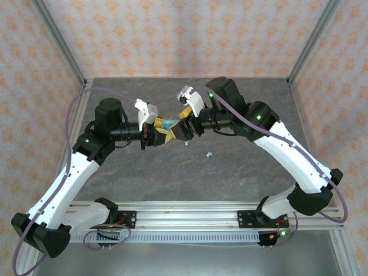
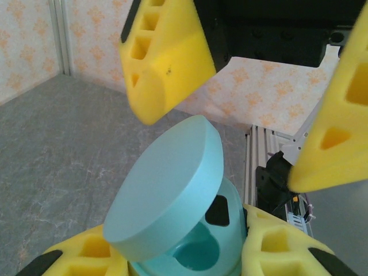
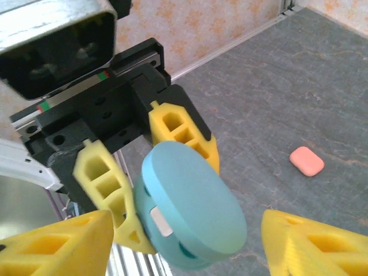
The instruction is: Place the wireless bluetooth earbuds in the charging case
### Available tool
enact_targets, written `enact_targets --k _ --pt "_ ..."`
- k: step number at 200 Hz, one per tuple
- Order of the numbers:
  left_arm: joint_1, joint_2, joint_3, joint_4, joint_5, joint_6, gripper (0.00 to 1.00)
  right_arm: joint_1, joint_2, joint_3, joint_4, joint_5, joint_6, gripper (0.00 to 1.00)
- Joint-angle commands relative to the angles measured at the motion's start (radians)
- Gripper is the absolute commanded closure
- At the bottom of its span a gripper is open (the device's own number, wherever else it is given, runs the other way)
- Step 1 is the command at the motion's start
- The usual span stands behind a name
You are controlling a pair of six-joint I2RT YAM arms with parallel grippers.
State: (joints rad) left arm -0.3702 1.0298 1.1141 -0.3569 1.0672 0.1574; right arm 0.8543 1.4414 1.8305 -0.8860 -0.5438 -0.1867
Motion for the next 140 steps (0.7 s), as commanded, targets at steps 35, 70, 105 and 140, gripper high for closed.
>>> enact_targets --k 35,70,105,140 --pt "0.013 -0.034 0.018 -0.017 0.039 -0.016 1.0 0.002 0.02 0.039 0.024 0.084 -0.122 0.6" --pt "0.012 -0.039 0.024 -0.043 0.039 0.005 0.98 0.002 0.019 0.038 0.037 0.077 -0.161 0.77" --pt "0.013 -0.037 0.029 -0.057 0.027 0.023 0.89 0.002 0.008 0.038 0.073 0.037 -0.159 0.93" --pt "0.011 -0.035 0.03 -0.051 0.003 0.021 0.73 0.025 0.002 0.035 0.083 0.043 -0.169 1.0"
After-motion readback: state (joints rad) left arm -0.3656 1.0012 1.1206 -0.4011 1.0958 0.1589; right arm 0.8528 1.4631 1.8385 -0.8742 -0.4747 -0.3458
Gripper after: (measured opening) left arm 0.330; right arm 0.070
